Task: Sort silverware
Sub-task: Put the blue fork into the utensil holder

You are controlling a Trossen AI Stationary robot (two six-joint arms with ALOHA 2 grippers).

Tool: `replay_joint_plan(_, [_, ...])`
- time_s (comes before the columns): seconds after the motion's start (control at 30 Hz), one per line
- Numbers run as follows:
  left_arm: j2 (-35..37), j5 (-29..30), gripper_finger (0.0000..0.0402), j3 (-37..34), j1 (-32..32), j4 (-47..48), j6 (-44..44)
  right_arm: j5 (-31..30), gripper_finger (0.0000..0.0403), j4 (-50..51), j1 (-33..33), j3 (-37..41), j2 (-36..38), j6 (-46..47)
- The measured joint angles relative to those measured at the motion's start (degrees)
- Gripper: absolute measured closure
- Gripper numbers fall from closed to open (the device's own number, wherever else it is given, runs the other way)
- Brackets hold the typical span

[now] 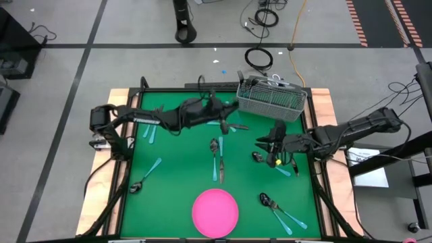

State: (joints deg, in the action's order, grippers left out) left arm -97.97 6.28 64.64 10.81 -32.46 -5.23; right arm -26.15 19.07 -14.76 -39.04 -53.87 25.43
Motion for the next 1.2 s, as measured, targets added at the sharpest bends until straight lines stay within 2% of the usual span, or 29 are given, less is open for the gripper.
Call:
replay_joint_plan(0.2, [-1.1, 2.6, 0.0401, 11.2, 4.6, 11.2, -7.5, -2.3, 0.0325, -4.7, -1.5, 6.5, 0.0, 2.3])
replay_joint_plan(0.37, [-1.2, 2.3, 0.0401, 13.2, 9.8, 10.1, -7.0, -2.3, 0.0325, -3.8, -0.5, 7.5, 0.3, 0.6])
replay_joint_plan(0.53, [-4.6, -0.7, 0.0401, 13.2, 13.5, 7.4, -1.2, -2.4, 0.0325, -4.6, 0.0, 7.4, 1.5, -2.6])
replay_joint_plan(0.8, [-13.6, -2.1, 0.0401, 20.7, 14.0, 7.7, -1.6, -2.3, 0.0325, -4.5, 0.2, 7.4, 3.9, -4.9])
replay_joint_plan(1.07, [-21.1, -1.7, 0.0401, 28.8, 14.2, 14.6, -4.6, -2.3, 0.0325, -4.4, 0.2, 7.4, 4.7, -6.4])
replay_joint_plan(1.2, [-23.2, -2.0, 0.0402, 29.8, 14.9, 17.1, -2.6, -2.3, 0.0325, -4.3, 0.2, 7.4, 4.7, -6.6])
